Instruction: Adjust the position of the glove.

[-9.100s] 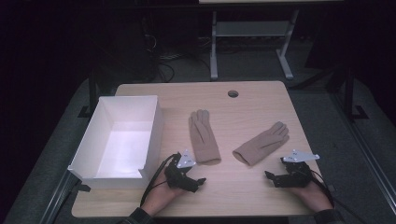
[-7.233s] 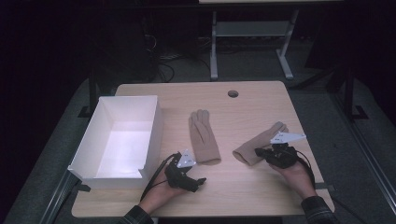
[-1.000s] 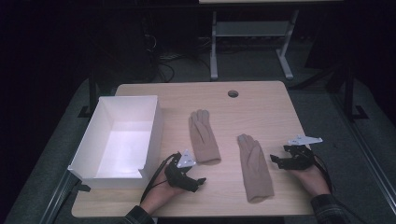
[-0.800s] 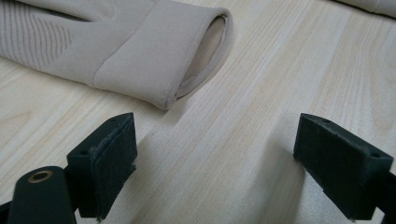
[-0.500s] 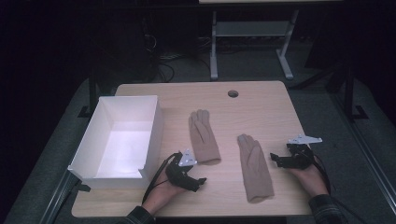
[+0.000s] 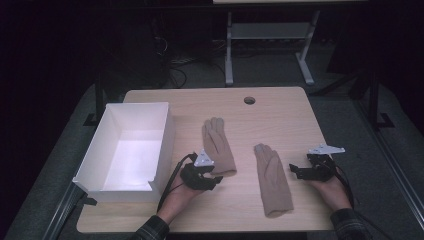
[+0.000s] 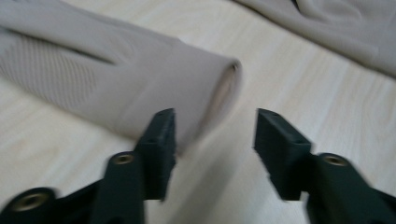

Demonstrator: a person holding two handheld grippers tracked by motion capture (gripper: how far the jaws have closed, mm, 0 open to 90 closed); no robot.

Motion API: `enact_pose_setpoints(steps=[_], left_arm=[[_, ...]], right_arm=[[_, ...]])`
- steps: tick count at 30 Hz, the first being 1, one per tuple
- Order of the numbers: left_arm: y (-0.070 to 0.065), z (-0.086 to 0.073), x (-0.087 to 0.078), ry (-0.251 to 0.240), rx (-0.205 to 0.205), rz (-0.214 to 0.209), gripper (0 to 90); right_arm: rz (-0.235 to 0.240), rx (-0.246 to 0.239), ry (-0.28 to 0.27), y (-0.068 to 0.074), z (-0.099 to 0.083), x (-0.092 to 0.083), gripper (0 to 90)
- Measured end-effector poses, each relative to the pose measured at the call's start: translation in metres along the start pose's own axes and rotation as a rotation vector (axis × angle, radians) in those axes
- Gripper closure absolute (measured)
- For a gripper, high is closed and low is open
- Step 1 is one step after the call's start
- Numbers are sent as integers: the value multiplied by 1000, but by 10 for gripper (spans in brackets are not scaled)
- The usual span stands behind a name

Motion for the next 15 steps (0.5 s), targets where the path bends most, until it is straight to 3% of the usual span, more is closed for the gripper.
enact_pose_setpoints(steps=[3, 5, 6, 7, 8, 15], left_arm=[[7, 8, 2, -10, -13, -2, 710], [12, 14, 4, -6, -22, 11, 743], [15, 17, 5, -18, -34, 9, 841], [17, 19, 6, -22, -39, 11, 841], [19, 22, 6, -20, -37, 20, 895], [39, 42, 19, -51, -56, 60, 896]], right_arm=[[-1, -1, -1, 0, 0, 0, 163], [-1, 1, -1, 0, 0, 0, 163], [-1, 1, -1, 0, 0, 0, 163], [-1, 1, -1, 0, 0, 0, 163], [-1, 1, -1, 0, 0, 0, 163], [-2, 1, -1, 0, 0, 0, 163]])
Point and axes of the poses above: each handheld gripper's, and its own axes: x roughly forward along the jaws, z roughly out of its top, y roughly to its left, the point moved 1 cm from there along x, roughly forward along the jaws, and after that the axes turned 7 degrees about -z, right-handed, at the moved point
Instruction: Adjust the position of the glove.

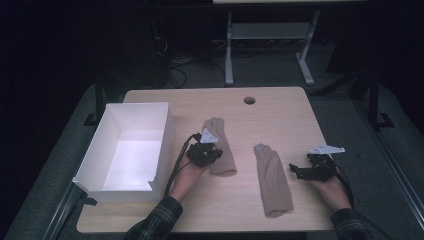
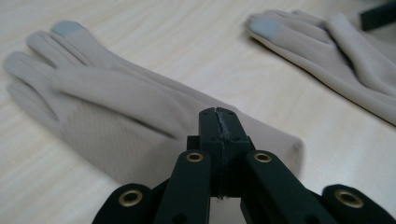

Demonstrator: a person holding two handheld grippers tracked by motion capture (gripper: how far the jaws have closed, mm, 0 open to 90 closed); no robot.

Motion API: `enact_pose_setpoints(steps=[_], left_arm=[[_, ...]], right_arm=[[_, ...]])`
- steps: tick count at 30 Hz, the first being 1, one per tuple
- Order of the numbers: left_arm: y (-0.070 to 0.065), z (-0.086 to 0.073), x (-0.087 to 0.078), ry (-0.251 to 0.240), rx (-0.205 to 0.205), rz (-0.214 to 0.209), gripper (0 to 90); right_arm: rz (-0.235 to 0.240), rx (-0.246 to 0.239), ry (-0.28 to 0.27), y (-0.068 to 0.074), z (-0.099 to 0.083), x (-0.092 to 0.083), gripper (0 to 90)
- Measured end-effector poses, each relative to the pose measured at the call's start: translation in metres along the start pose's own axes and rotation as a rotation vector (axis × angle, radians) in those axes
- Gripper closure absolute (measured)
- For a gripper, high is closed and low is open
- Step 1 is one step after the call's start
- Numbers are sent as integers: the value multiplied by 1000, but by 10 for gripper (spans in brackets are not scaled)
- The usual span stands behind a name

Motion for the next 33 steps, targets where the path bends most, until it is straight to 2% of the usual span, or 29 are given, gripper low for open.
enact_pose_setpoints(steps=[6, 8, 9, 10, 12, 15, 17, 24, 28, 33], left_arm=[[11, 4, 16, 2, -7, 3, 896], [14, 2, 24, 27, -20, 4, 896], [16, 1, 27, 33, -11, 9, 896], [16, 0, 30, 46, -23, 1, 896], [16, -3, 35, 69, -18, -1, 896], [17, -3, 36, 73, -9, -3, 897], [17, -5, 35, 68, -22, -12, 897], [14, -7, 32, 79, -4, -46, 898], [8, -11, 29, 82, -3, -76, 897], [-6, -15, 24, 117, 40, -120, 897]], right_arm=[[0, -1, 0, 0, 0, 0, 163], [0, -4, 1, 0, 0, 0, 163], [0, -3, 1, 0, 0, 0, 163], [-1, -4, 1, 0, 0, 0, 164], [-3, -1, 3, 0, 0, 0, 163], [-2, 0, 3, 0, 0, 0, 164], [-2, -1, 3, 0, 0, 0, 163], [-3, 3, 2, 0, 0, 0, 163], [-3, 2, 2, 0, 0, 0, 163], [-3, 3, 2, 0, 0, 0, 163]])
Point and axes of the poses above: each handheld gripper's, and its own axes: x roughly forward along the jaws, z roughly out of its top, y roughly to its left, the point moved 1 cm from there along x, roughly forward along the jaws, and after that the axes turned 7 degrees about -z, right-handed, at the moved point
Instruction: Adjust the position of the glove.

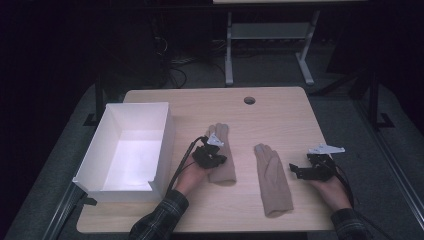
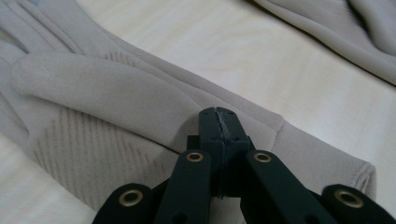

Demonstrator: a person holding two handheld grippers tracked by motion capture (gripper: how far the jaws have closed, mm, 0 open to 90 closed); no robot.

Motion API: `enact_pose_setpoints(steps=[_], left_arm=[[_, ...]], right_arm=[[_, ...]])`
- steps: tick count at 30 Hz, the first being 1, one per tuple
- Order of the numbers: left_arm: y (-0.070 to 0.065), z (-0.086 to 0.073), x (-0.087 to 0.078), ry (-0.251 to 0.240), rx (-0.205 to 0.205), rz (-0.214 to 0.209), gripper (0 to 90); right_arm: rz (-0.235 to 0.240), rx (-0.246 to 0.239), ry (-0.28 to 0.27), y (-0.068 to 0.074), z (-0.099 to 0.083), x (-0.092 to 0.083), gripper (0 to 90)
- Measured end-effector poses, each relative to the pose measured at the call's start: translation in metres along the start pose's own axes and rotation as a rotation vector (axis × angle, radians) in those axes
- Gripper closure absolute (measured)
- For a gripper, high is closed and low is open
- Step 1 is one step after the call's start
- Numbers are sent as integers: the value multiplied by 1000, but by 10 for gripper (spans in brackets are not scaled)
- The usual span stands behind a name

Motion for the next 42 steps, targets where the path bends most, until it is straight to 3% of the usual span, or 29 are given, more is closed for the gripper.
enact_pose_setpoints(steps=[6, 11, 22, 25, 28, 30, 32, 35, 36, 38, 41, 42], left_arm=[[-16, -4, -2, 38, 64, -49, 898], [-27, -7, -1, 35, 68, -89, 897], [-54, -14, -2, 61, 125, -159, 897], [-58, -15, -2, 67, 141, -164, 897], [-57, -13, -5, 52, 126, -165, 851], [-55, -12, -9, 36, 115, -155, 813], [-51, -11, -15, 31, 121, -119, 778], [-42, -11, -22, 11, 92, -69, 726], [-38, -11, -24, 6, 73, -48, 674], [-31, -12, -26, -8, 50, -7, 636], [-15, -15, -27, -20, -20, 59, 605], [-15, -15, -27, -20, -20, 59, 598]], right_arm=[[-1, -3, 1, 0, 0, 0, 163], [-1, -3, 1, 0, 0, 0, 163], [-1, -3, 1, 0, 0, 0, 163], [-1, -3, 1, 0, 0, 0, 163], [-1, -2, 1, 0, 0, 0, 163], [-1, -2, 1, 0, 0, 0, 163], [-1, 1, 1, 0, 0, 0, 163], [-1, 1, 0, 0, 0, 0, 163], [-1, 1, 0, 0, 0, 0, 163], [-1, 1, 0, 0, 0, 0, 164], [-1, 1, 0, 0, 0, 0, 163], [-1, 1, 0, 0, 0, 0, 163]])
Point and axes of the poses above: each handheld gripper's, and its own axes: x roughly forward along the jaws, z roughly out of its top, y roughly to its left, the point moved 1 cm from there along x, roughly forward along the jaws, and after that the axes turned 7 degrees about -z, right-handed, at the moved point
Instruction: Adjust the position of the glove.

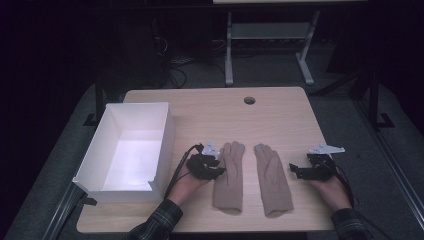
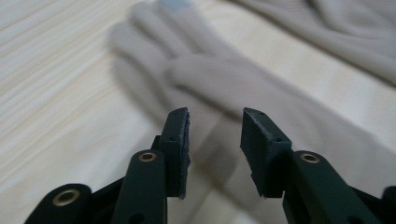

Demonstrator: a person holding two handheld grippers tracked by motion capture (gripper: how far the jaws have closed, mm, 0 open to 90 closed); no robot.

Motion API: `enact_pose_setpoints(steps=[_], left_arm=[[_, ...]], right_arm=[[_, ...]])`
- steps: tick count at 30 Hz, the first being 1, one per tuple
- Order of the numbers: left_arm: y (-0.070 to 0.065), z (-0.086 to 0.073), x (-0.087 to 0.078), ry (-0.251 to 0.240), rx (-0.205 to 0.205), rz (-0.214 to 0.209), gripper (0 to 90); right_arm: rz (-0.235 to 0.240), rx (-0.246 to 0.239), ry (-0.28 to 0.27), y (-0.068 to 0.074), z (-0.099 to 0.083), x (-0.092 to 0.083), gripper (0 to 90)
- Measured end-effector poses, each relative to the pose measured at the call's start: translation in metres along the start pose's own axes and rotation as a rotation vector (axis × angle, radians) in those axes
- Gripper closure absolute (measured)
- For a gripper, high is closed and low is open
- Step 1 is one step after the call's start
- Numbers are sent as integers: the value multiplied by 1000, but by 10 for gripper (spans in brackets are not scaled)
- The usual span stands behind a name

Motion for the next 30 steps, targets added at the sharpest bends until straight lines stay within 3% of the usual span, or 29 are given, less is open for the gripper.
enact_pose_setpoints(steps=[2, 5, 12, 18, 25, 30], left_arm=[[8, -1, 2, -1, -28, 18, 587], [13, -2, 4, -13, -62, 10, 569], [8, -2, 14, 5, -39, 16, 563], [5, -1, 15, 12, -37, 11, 636], [3, 0, 16, 22, -53, -35, 818], [4, 2, 16, 21, -63, -44, 861]], right_arm=[[0, 0, 0, 0, 0, 0, 163], [0, 0, 0, 0, 0, 0, 163], [0, -1, 0, 0, 0, 0, 163], [0, -1, -2, 0, 0, 0, 164], [0, -1, -2, 0, 0, 0, 164], [0, -1, -3, 0, 0, 0, 164]])
Point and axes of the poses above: each handheld gripper's, and its own axes: x roughly forward along the jaws, z roughly out of its top, y roughly to its left, the point moved 1 cm from there along x, roughly forward along the jaws, and after that the axes turned 7 degrees about -z, right-handed, at the moved point
